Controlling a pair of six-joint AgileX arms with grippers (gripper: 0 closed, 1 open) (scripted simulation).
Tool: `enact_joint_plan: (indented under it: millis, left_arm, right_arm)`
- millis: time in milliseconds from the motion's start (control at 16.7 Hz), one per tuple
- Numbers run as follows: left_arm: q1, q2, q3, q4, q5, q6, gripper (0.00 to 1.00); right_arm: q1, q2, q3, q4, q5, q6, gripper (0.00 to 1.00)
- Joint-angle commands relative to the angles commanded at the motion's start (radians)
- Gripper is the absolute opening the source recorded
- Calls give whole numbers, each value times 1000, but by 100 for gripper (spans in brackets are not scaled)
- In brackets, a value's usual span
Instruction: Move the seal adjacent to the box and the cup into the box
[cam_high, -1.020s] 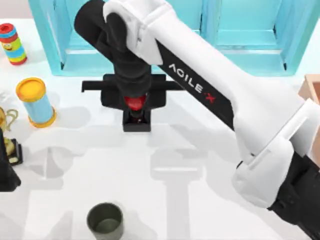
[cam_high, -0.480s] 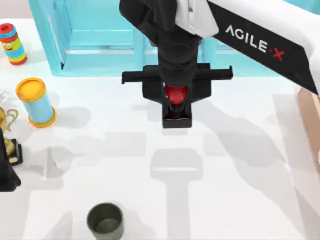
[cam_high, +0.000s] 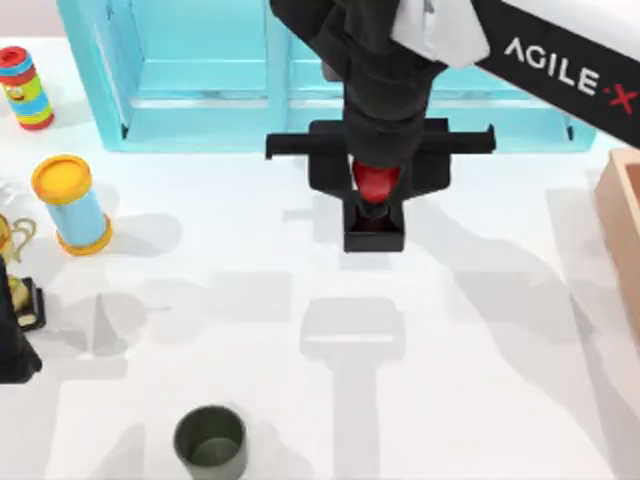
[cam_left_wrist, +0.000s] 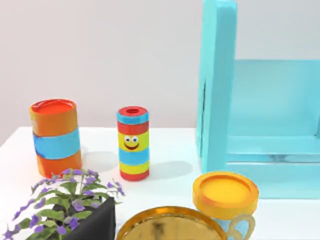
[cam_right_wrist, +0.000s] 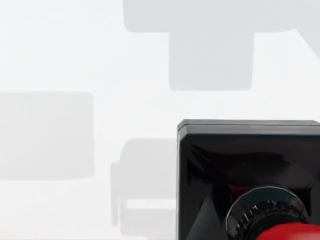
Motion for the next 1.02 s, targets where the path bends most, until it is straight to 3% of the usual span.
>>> enact_joint_plan:
  millis: [360,1020]
  left_arm:
    - [0,0,0,0,0,0,100]
    - [0,0,0,0,0,0,100]
  right_arm:
    - [-33,-105,-110,25,-9,-41,0]
    - [-248,-695,-809,149,-60,-256,0]
